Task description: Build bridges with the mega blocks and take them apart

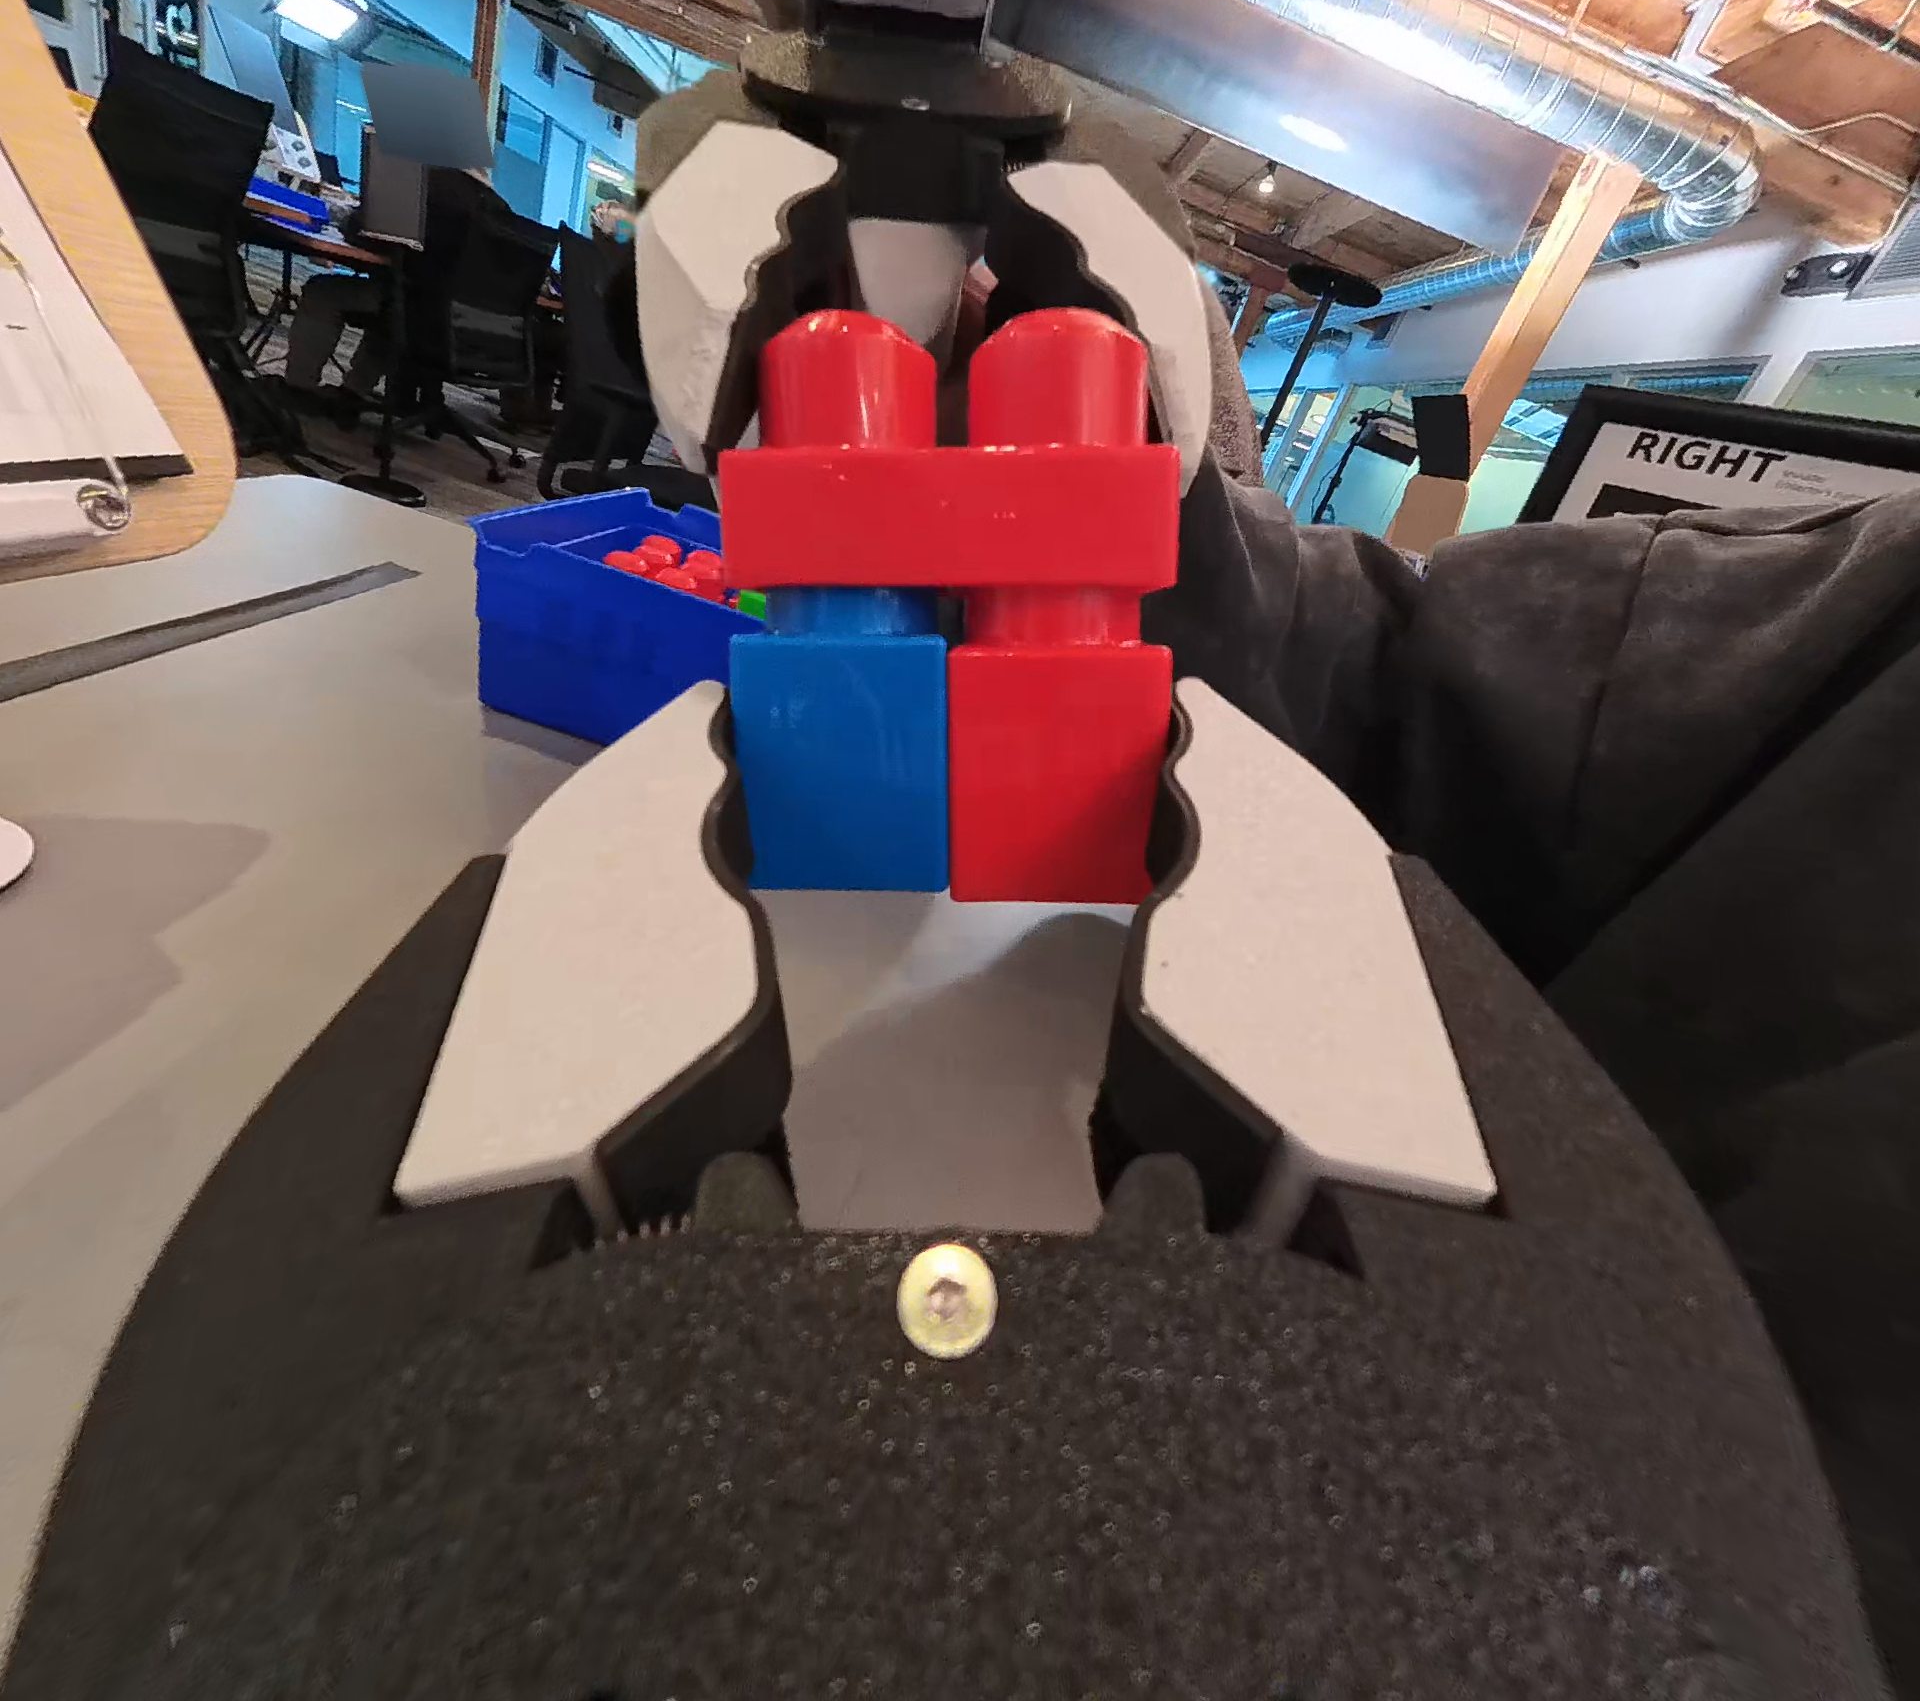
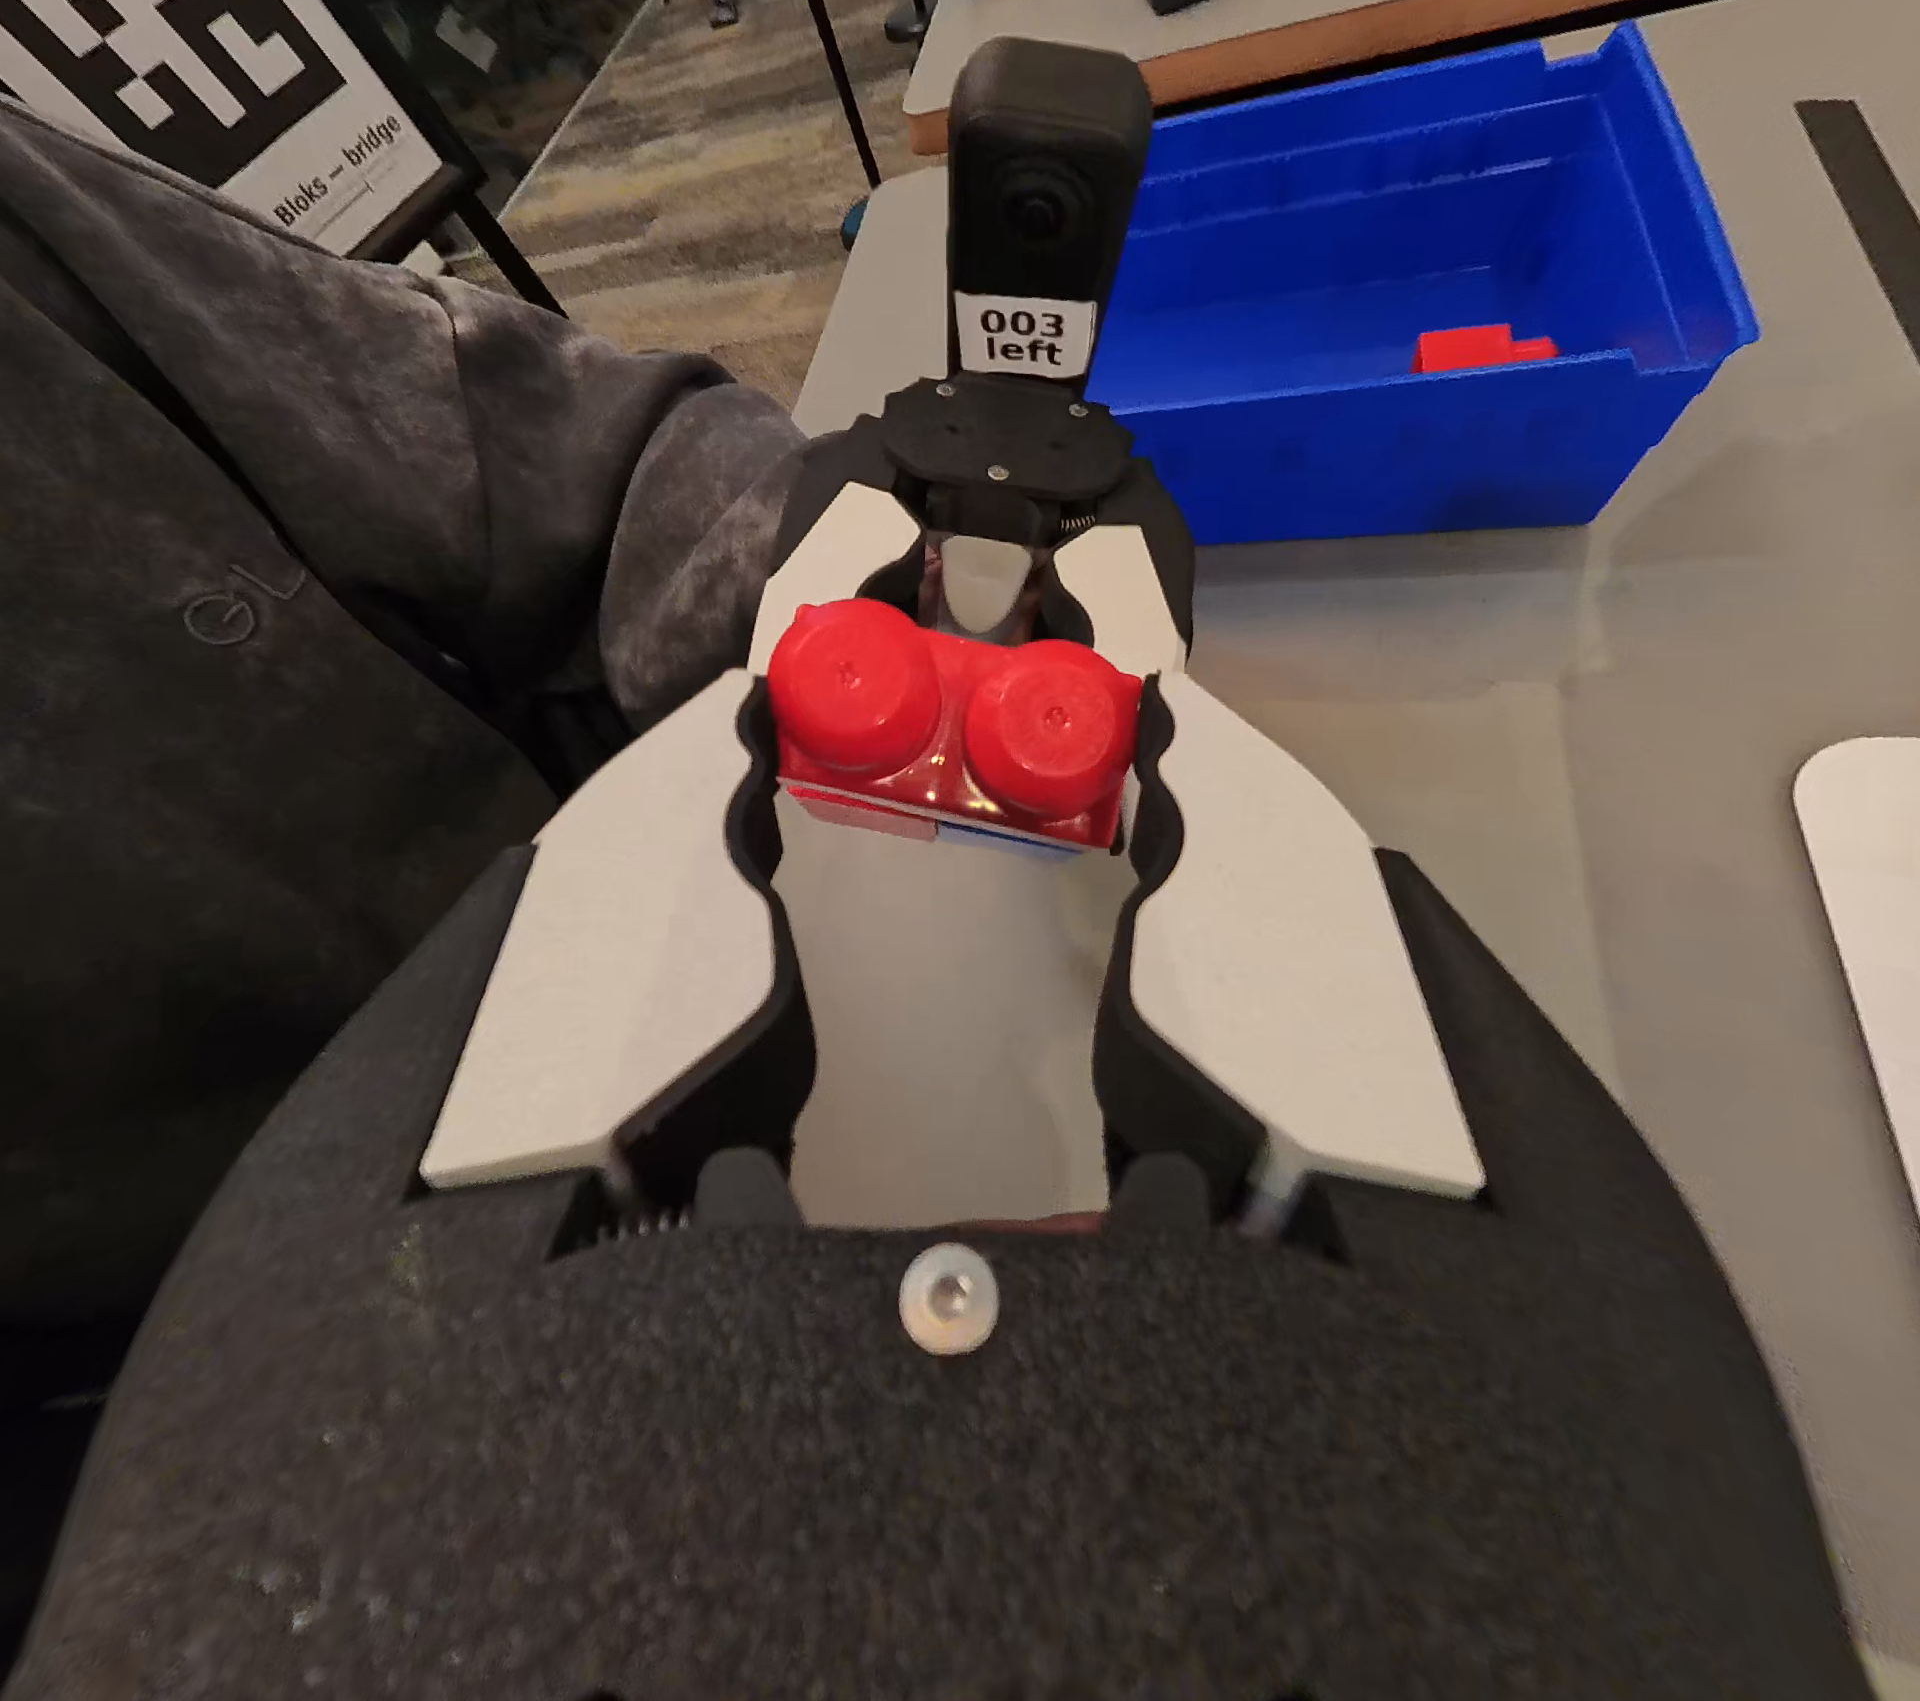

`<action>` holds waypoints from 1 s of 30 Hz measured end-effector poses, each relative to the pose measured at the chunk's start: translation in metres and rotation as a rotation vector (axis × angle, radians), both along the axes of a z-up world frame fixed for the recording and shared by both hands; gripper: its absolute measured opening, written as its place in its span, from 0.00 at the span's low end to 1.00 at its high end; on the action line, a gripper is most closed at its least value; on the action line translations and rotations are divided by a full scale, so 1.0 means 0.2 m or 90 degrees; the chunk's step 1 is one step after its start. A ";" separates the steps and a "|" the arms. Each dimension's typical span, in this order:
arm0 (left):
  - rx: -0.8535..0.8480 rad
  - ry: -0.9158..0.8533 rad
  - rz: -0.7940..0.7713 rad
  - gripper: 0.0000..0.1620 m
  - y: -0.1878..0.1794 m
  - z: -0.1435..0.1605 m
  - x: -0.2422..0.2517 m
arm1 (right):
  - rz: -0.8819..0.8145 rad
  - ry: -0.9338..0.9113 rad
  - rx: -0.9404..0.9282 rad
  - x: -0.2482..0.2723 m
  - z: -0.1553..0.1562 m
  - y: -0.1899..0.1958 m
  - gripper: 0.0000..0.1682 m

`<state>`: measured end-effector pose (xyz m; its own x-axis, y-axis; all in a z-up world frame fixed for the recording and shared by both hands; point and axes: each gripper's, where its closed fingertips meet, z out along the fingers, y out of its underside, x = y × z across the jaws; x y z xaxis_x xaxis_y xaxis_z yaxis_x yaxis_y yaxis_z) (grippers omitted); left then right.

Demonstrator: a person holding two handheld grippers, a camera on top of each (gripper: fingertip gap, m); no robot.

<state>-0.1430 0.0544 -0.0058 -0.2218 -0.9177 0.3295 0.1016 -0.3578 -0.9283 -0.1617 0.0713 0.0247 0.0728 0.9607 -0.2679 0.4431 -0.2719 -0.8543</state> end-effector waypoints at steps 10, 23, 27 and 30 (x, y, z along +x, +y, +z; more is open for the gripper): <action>-0.008 0.022 0.005 0.45 0.02 -0.05 0.01 | -0.010 0.006 0.000 0.01 -0.06 0.02 0.40; 0.023 0.030 0.039 0.46 0.04 -0.04 0.01 | -0.082 0.137 -0.068 0.02 0.05 0.04 0.47; 0.127 0.072 0.125 0.46 0.09 -0.05 -0.03 | -0.212 0.266 -0.251 0.12 0.11 0.12 0.51; 0.250 0.121 0.171 0.46 0.06 -0.06 -0.04 | -0.230 0.372 -0.514 0.15 0.05 0.09 0.57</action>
<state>-0.1519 0.0665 -0.0181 0.0696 -0.9968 -0.0396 -0.0413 0.0368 -0.9985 -0.1315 0.0890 0.0347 -0.0280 0.4285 -0.9031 -0.1993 -0.8877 -0.4150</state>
